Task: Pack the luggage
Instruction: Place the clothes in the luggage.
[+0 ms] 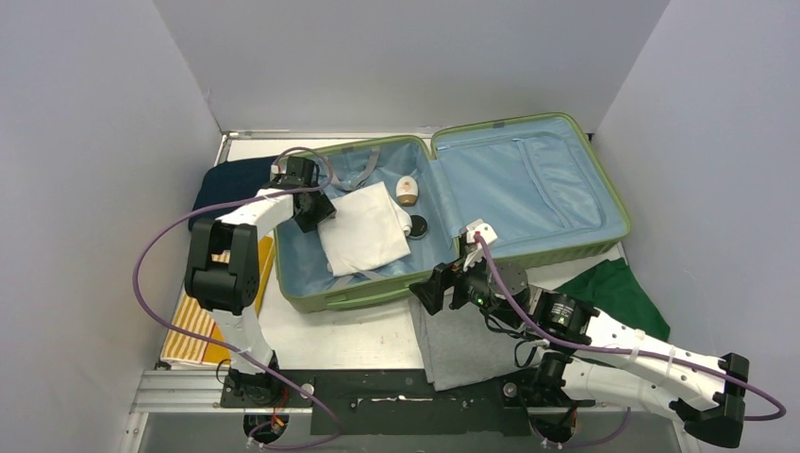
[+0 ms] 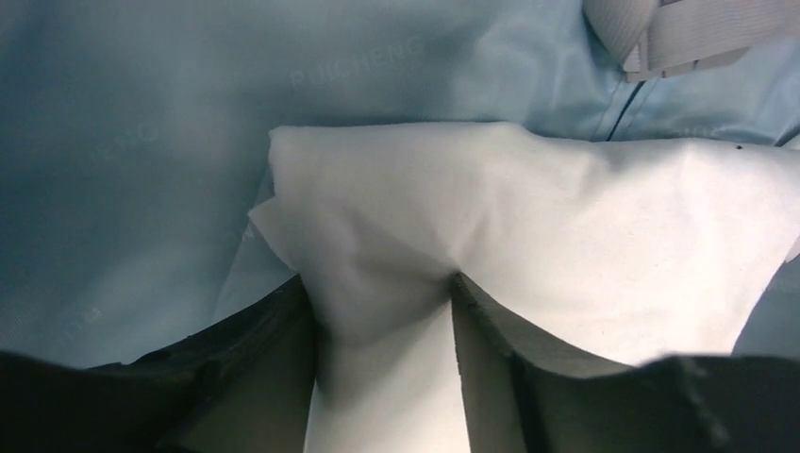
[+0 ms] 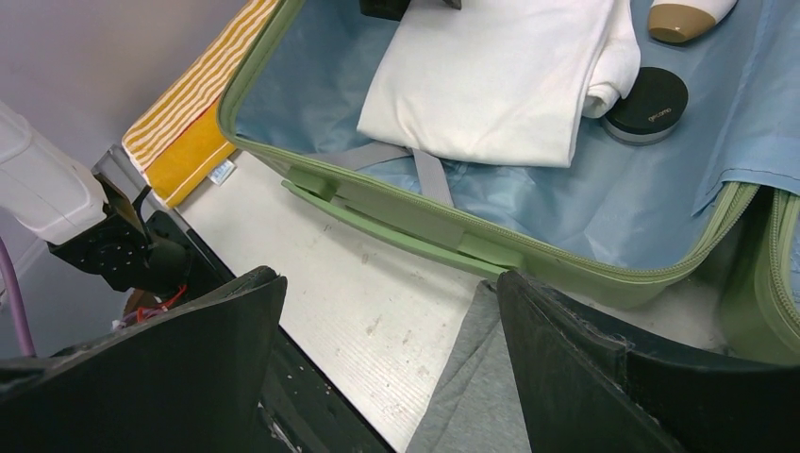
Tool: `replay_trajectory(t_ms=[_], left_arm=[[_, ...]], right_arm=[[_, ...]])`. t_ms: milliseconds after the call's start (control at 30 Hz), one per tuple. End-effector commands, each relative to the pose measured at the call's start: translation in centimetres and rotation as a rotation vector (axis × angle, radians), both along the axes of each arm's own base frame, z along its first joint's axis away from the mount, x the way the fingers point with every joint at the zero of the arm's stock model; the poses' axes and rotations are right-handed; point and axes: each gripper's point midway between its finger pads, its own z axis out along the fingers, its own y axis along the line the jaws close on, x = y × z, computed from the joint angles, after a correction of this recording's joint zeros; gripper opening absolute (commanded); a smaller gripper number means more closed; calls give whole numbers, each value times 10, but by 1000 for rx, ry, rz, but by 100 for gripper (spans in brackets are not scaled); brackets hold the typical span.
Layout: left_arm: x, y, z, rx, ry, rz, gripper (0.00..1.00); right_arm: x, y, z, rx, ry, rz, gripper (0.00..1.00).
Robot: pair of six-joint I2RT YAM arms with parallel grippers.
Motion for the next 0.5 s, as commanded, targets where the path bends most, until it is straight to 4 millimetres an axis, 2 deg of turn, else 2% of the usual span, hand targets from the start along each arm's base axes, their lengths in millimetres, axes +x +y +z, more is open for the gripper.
replay_trajectory(t_ms=[0,167,267,400,467], left_arm=[[28,-1,37,19,-166,8,42],[44,-21,86,15,-358,-110,15],[48,-29,105,23,-433,-172,3],[54,-32,116,33,-486,-212,0],[56,-31,112,46,-468,-218,0]], right_arm=[[2,-4,26,58,-45,-22,85],[4,-2,20,40,-43,-22,85],[6,0,18,31,-46,-20,85],[7,5,14,19,-47,-11,85],[8,8,14,17,-44,-7,85]])
